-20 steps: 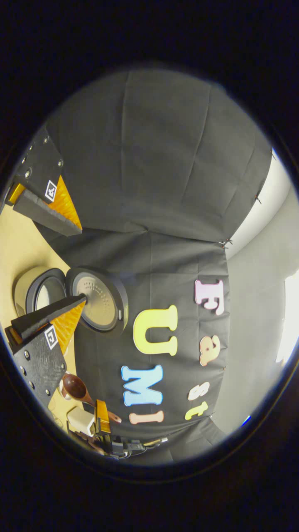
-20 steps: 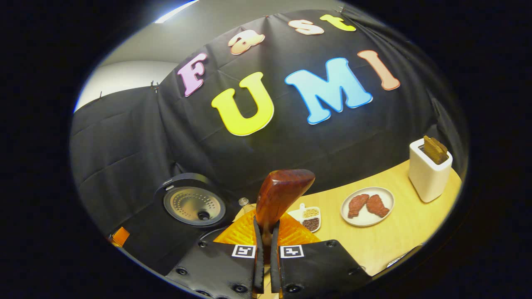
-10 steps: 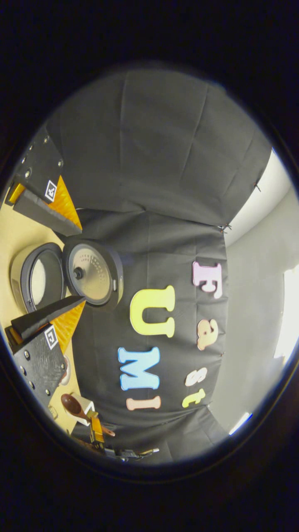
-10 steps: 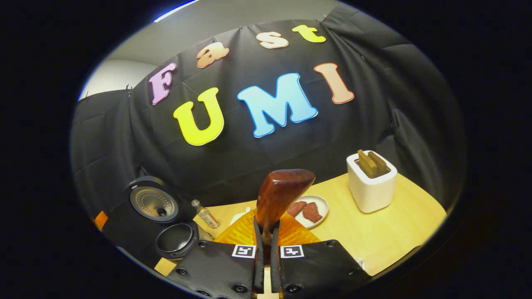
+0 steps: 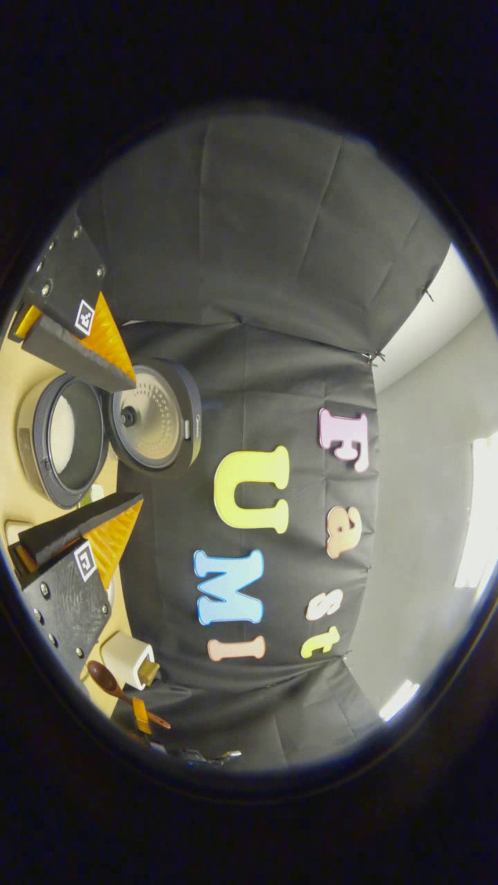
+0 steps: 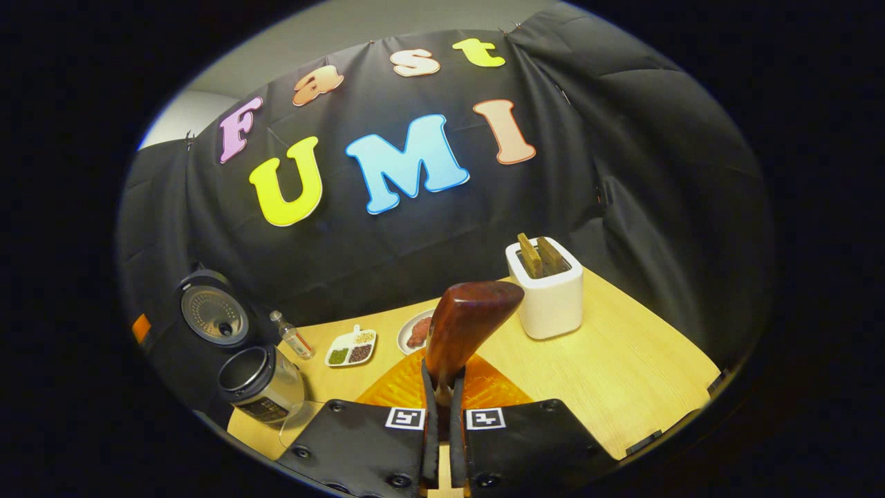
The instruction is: Close the left gripper, press the button to open the rice cooker; take a wooden spoon from the chopstick holder with the right hand, scoop a spoonful of rice and pour it into the rice cooker, then put the wooden spoon back into the chopstick holder.
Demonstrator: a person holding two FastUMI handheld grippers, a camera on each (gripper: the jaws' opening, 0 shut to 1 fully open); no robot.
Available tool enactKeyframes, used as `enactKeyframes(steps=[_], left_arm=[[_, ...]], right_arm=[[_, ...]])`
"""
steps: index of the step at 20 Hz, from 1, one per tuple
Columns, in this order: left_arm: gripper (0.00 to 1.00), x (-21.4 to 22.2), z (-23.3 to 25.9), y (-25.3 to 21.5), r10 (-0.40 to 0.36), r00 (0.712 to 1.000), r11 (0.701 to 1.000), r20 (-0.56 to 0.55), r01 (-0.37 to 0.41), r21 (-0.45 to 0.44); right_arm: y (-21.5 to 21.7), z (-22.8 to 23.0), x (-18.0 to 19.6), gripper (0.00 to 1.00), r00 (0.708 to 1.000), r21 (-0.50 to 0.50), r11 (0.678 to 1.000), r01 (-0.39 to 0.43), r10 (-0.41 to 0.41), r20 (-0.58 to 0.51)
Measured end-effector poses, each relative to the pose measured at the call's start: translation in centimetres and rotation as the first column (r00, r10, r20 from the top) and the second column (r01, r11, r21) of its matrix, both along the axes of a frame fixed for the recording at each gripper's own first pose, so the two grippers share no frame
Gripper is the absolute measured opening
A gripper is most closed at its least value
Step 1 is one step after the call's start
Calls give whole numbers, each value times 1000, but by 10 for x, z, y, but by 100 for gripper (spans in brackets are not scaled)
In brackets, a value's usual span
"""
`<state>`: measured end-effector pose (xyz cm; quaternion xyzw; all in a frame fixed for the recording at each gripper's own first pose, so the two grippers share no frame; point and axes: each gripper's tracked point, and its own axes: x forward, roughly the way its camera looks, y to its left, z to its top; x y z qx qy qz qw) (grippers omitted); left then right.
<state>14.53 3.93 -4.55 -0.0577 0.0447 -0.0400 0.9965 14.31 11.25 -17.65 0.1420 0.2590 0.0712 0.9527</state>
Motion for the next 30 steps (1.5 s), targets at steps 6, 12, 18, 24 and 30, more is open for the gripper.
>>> enactKeyframes(steps=[6,12,18,24,30], left_arm=[[87,-18,7,3,7,1000,999,1,-7,42],[87,-31,13,13,34,999,998,2,-34,61],[87,-25,18,8,33,999,998,11,-33,54],[91,12,33,-2,18,1000,998,25,-19,63],[87,92,63,11,42,998,998,48,-45,47]], right_arm=[[-15,-51,-18,10,998,-53,999,5,-9,-69],[-11,-86,-27,13,991,-32,999,-13,9,-136],[-21,-56,-27,60,998,-66,997,-28,24,-60],[-66,-1,-29,98,997,-207,978,35,-20,74],[-89,50,-31,98,981,-300,947,113,-59,184]])
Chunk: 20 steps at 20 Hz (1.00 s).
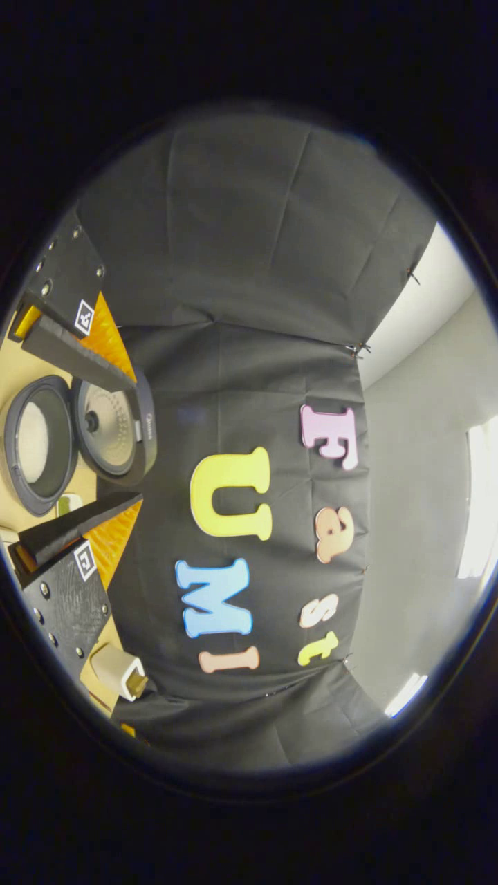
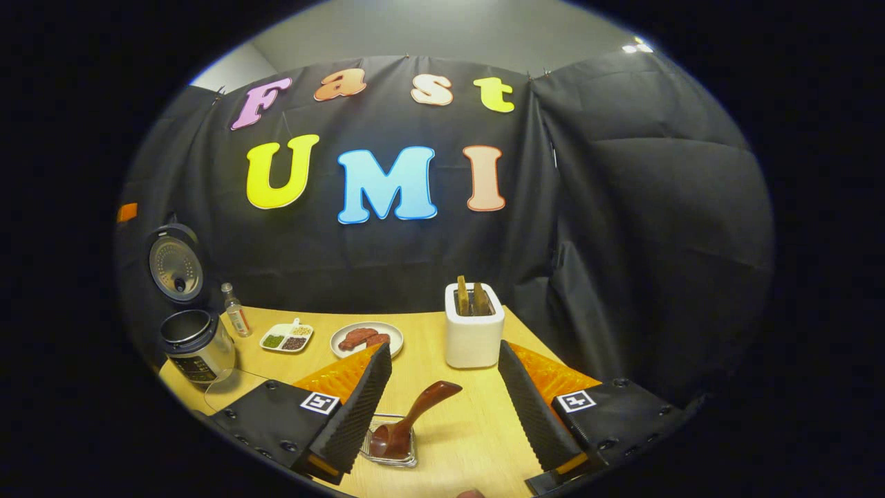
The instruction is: Close the left gripper, press the button to open the rice cooker; take a wooden spoon from the chopstick holder with the right hand, scoop a spoonful of rice and pour it into the rice cooker, then put the wooden spoon back into the chopstick holder.
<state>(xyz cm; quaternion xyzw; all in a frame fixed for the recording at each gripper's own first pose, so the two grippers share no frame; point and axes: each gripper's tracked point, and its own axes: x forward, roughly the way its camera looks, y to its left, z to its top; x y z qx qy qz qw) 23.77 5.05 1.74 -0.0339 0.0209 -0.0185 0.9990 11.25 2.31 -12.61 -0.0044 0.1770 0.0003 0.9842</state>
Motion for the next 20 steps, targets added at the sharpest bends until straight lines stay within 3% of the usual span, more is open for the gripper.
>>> enactKeyframes(steps=[6,10,12,16,18,20], left_arm=[[87,93,-3,14,5,1000,1000,-13,-5,-26],[87,148,-31,22,12,998,999,-61,-15,-43],[95,169,-49,25,12,995,999,-95,-17,-49],[87,185,-82,30,40,986,998,-162,-48,-45],[94,183,-84,27,41,988,998,-151,-46,-32],[89,174,-85,25,34,988,999,-153,-39,-26]], right_arm=[[-12,0,-6,98,997,-38,997,73,-73,3],[-14,-7,-11,98,993,-35,993,115,-115,-18],[-15,-9,-12,98,992,-39,991,126,-127,-23],[-9,-11,-11,98,993,-48,992,116,-117,-30],[-4,-10,-8,98,995,-56,994,98,-100,-30],[1,-6,-4,99,997,-57,996,74,-75,-20]])
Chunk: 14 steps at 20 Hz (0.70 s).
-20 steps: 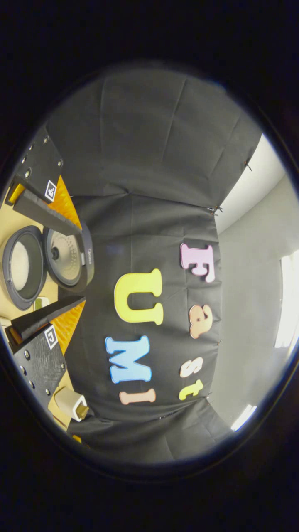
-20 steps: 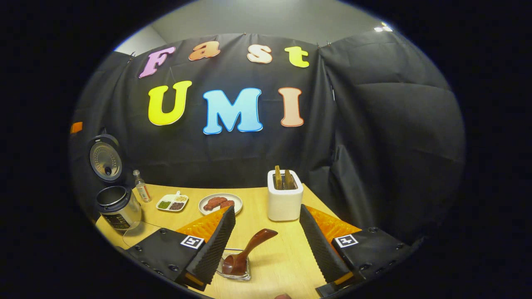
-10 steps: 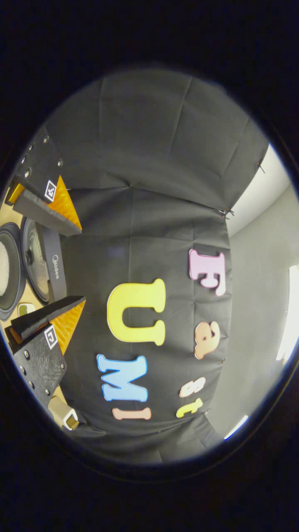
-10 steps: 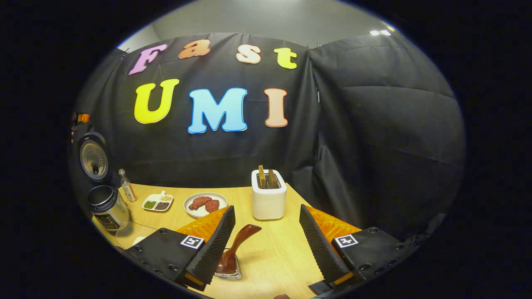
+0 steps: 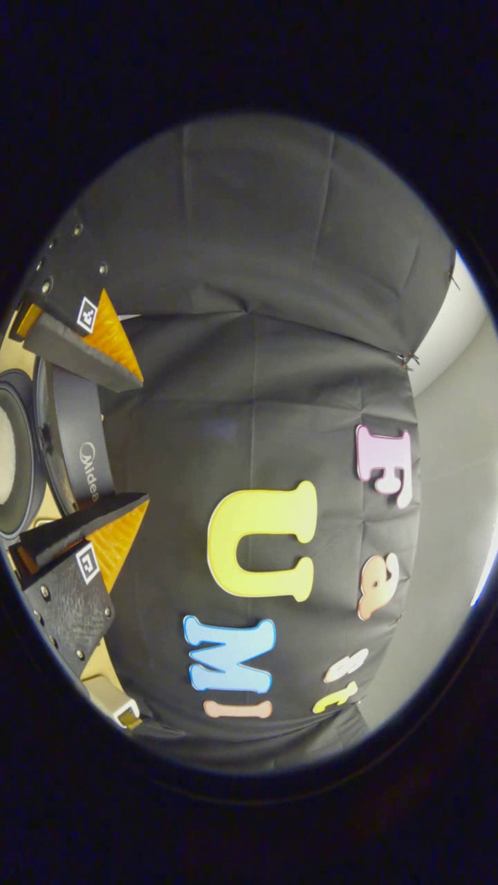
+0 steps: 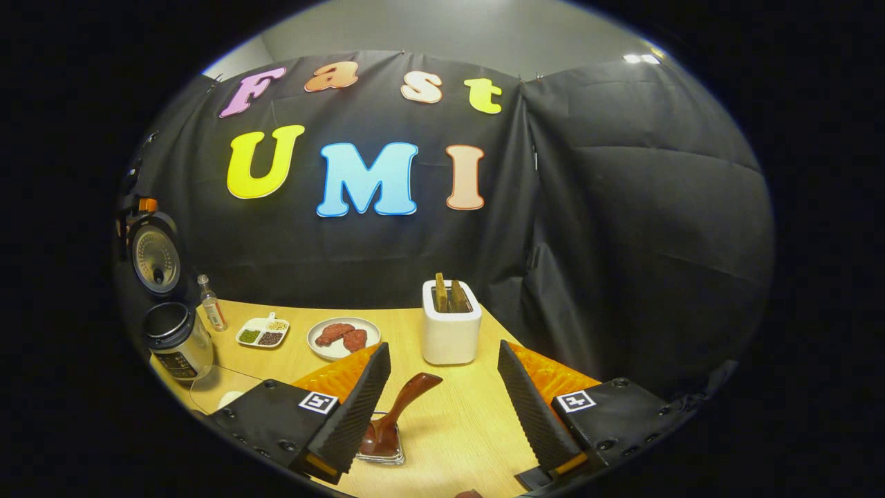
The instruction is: Close the left gripper, press the button to open the rice cooker; take a wooden spoon from the chopstick holder with the right hand, scoop a spoonful of rice and pour it into the rice cooker, then put the wooden spoon back into the chopstick holder.
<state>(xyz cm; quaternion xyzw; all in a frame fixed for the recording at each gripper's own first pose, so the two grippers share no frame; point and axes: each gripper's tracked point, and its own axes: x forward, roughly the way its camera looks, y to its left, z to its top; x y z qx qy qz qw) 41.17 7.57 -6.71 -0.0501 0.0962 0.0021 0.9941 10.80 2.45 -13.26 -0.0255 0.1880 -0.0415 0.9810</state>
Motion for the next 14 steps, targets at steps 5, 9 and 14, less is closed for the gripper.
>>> enactKeyframes(steps=[5,9,14], left_arm=[[90,-35,-4,-14,-13,1000,999,0,13,-34],[94,-71,-14,-30,-30,999,999,-29,29,-45],[90,-114,-37,-47,-47,996,998,-75,44,-48]], right_arm=[[14,6,10,99,997,25,996,-82,82,15],[20,8,11,98,990,39,989,-141,140,21],[12,9,6,94,983,53,982,-183,183,22]])
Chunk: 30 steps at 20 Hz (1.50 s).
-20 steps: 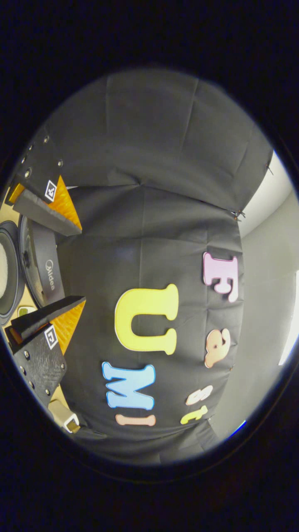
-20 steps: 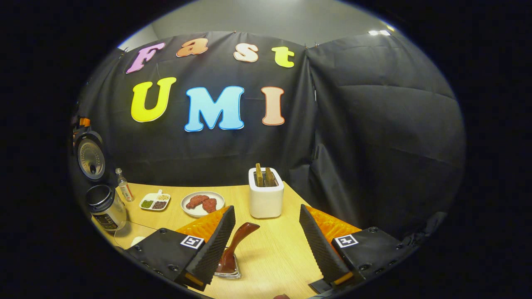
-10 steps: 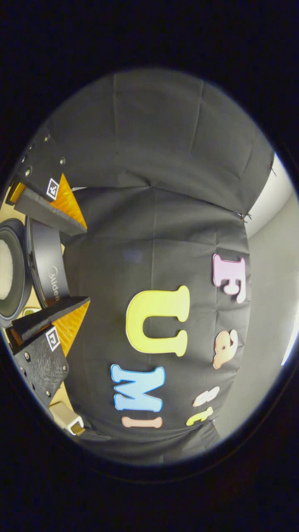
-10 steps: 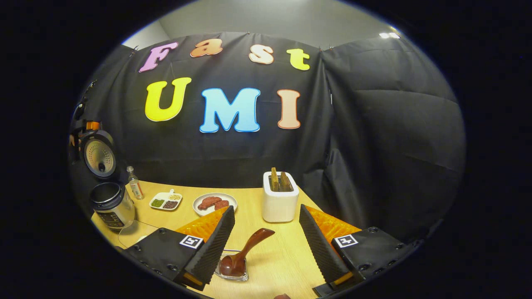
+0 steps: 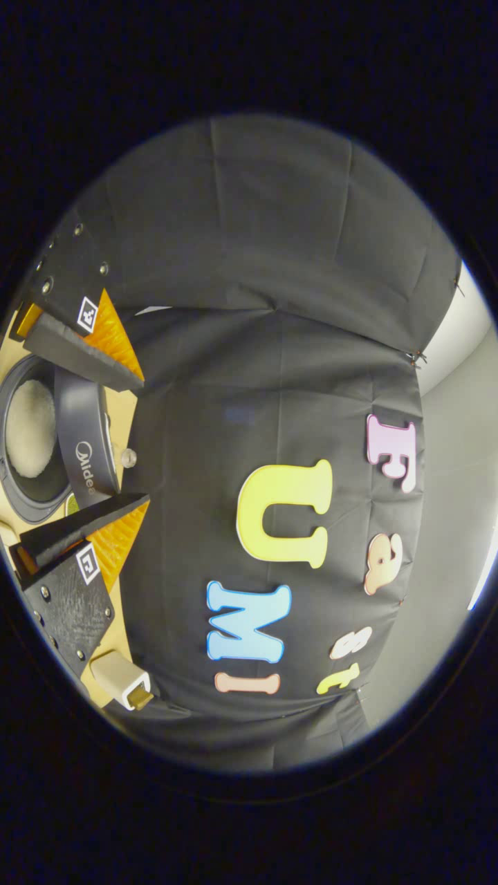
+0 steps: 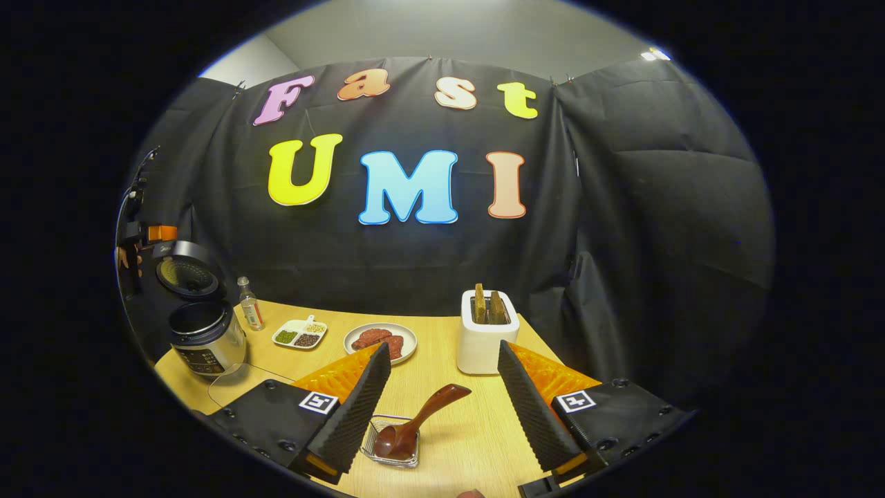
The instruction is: Close the left gripper, press the button to open the rice cooker; take a wooden spoon from the chopstick holder with the right hand, scoop a spoonful of rice and pour it into the rice cooker, then put the wooden spoon back into the chopstick holder.
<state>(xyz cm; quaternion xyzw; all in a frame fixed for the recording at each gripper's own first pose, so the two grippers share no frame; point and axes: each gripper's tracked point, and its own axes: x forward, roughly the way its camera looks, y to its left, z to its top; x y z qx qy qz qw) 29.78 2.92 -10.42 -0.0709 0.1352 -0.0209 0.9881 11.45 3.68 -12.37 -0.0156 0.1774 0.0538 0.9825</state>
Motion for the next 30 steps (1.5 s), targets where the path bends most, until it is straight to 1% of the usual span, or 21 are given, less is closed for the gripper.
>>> enactKeyframes(steps=[1,2,3,4,5,7,9,11,12,13,15,17,18,20,22,24,26,27,28,29,30], left_arm=[[90,-8,-6,-3,-2,1000,1000,-6,2,4],[94,-16,-11,-6,-2,1000,1000,-13,2,7],[98,-23,-16,-8,-3,1000,1000,-21,3,12],[94,-28,-22,-11,-3,1000,1000,-29,3,15],[90,-33,-27,-14,-2,999,1000,-39,2,15],[98,-43,-36,-18,1,998,1000,-56,-1,10],[90,-54,-46,-21,2,998,1000,-69,-2,11],[90,-61,-58,-26,4,996,1000,-86,-3,16],[98,-64,-63,-27,3,995,1000,-95,-2,18],[90,-67,-69,-30,3,994,1000,-105,-1,18],[94,-76,-83,-33,3,992,1000,-129,-1,13],[90,-84,-97,-35,3,989,1000,-146,-1,13],[95,-87,-102,-37,4,988,1000,-153,-2,15],[91,-91,-109,-38,8,988,1000,-156,-4,23],[95,-93,-114,-39,15,988,1000,-152,-11,29],[99,-96,-118,-39,23,988,999,-152,-17,35],[93,-100,-125,-41,30,988,999,-151,-24,43],[91,-101,-128,-42,33,987,999,-157,-26,48],[91,-102,-132,-42,34,986,998,-166,-26,52],[91,-103,-136,-42,36,984,998,-173,-27,55],[91,-105,-138,-43,41,983,998,-181,-30,58]], right_arm=[[-3,1,-1,99,1000,4,1000,-4,4,1],[-6,3,-2,94,1000,7,1000,-8,8,3],[-9,3,-2,94,1000,8,1000,-10,10,5],[-12,4,-2,99,1000,8,1000,-11,11,6],[-14,4,-3,99,1000,9,1000,-12,12,7],[-17,2,-5,94,1000,14,1000,-17,17,3],[-18,0,-7,99,1000,15,1000,-24,24,-5],[-19,-2,-10,99,999,9,999,-35,35,-9],[-20,-3,-11,99,999,4,999,-39,39,-11],[-21,-5,-12,94,999,0,999,-41,41,-14],[-22,-6,-15,99,999,4,999,-45,45,-21],[-24,-7,-16,94,999,5,999,-46,46,-23],[-25,-7,-17,94,999,4,999,-47,48,-24],[-28,-8,-18,99,998,-4,999,-49,49,-25],[-31,-9,-20,94,998,-11,999,-48,48,-27],[-34,-11,-23,99,998,-18,999,-47,46,-34],[-37,-13,-25,99,998,-20,999,-44,43,-39],[-38,-14,-25,94,998,-19,999,-42,41,-40],[-39,-14,-25,99,998,-18,999,-41,40,-42],[-36,-17,-25,94,998,-17,999,-39,38,-43],[-37,-17,-26,99,998,-17,999,-38,37,-44]])
